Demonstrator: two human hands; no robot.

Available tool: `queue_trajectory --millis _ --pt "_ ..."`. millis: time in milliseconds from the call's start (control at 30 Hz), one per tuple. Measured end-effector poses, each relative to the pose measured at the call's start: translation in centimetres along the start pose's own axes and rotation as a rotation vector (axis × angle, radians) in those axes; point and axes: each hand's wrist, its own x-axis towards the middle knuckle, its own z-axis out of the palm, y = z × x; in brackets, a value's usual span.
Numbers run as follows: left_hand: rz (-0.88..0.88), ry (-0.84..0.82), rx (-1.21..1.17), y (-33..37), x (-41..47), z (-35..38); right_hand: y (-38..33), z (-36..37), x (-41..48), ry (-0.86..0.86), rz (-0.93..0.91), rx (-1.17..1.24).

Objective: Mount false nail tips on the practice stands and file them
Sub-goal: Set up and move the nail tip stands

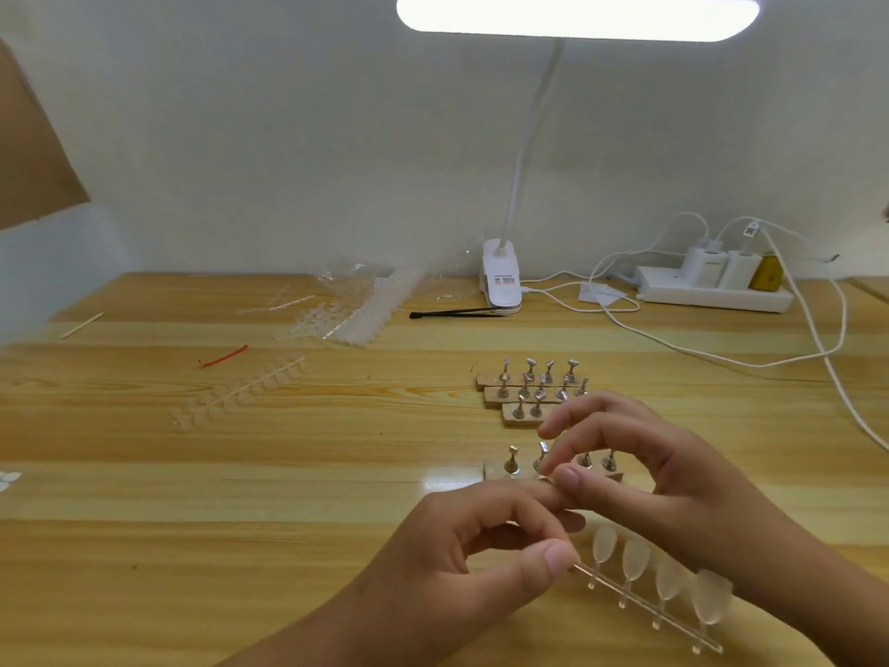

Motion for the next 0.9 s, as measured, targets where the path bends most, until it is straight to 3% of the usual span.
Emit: queue_trajectory --millis 400,900 --pt "-0.028 0.09 0.159 -0.2 0.2 -0.5 0.9 0.0 0.1 -0.055 -0.095 -0.138" --pt "-0.055 0.064 0.244 -0.2 0.1 -0.7 1.3 0.1 0.4 -0.032 -0.173 -0.185"
